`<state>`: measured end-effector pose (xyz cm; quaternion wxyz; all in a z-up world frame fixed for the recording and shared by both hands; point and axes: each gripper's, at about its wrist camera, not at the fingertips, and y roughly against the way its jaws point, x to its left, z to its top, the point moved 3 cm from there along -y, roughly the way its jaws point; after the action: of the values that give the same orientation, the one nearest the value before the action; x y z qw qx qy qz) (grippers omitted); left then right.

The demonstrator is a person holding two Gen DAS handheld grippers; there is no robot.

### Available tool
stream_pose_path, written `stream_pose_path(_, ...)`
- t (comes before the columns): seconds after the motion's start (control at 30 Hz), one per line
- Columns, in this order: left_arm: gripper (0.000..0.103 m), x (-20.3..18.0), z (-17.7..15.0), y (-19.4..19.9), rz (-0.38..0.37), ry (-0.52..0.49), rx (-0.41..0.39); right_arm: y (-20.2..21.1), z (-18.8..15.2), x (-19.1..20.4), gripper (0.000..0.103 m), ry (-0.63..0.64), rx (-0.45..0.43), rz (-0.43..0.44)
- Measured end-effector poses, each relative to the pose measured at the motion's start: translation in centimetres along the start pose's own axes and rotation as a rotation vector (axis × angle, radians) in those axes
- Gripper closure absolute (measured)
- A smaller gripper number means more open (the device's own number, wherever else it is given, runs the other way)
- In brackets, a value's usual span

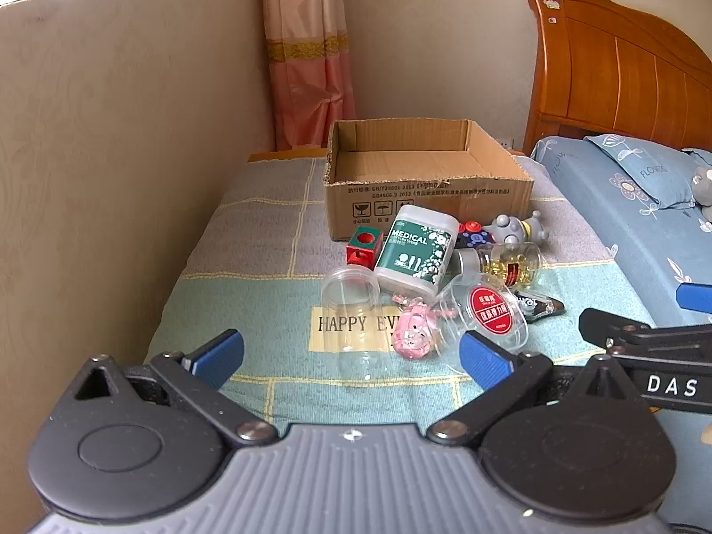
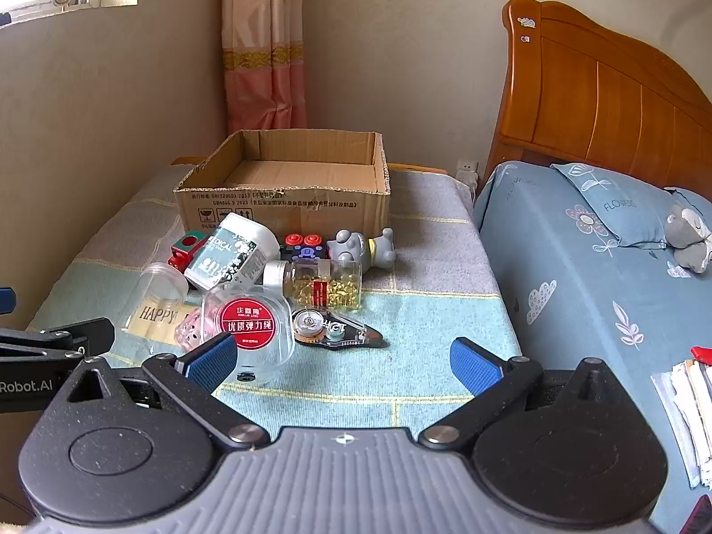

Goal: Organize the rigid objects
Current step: 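Move the left tool toward the clear plastic jar lying on the cover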

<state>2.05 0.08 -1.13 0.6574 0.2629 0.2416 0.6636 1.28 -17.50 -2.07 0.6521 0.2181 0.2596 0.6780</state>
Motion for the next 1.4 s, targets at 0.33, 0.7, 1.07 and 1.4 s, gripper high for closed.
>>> stream_pose_path(0.33, 0.001, -0.2, 0.0, -0.1, -0.001, -0.008, -0.001, 0.0, 0.2, -0.3, 0.000, -0.006, -0.004, -0.003)
stream_pose_path(0.7, 0.001, -0.4, 0.1, -0.1, -0.009, -0.009, -0.006, 0.0, 0.2, -0.2, 0.000, -0.005, -0.007, -0.007)
stream_pose_path(1.07, 0.001, -0.4, 0.3, -0.7, -0.028, -0.015, 0.002, -0.4, 0.3, -0.3, 0.000, -0.001, -0.002, -0.012)
stream_pose_path(1.4, 0.001, -0.2, 0.4, -2.2, -0.055, -0.030, 0.021, -1.6, 0.4, -0.3, 0.000, 0.006, -0.002, 0.006)
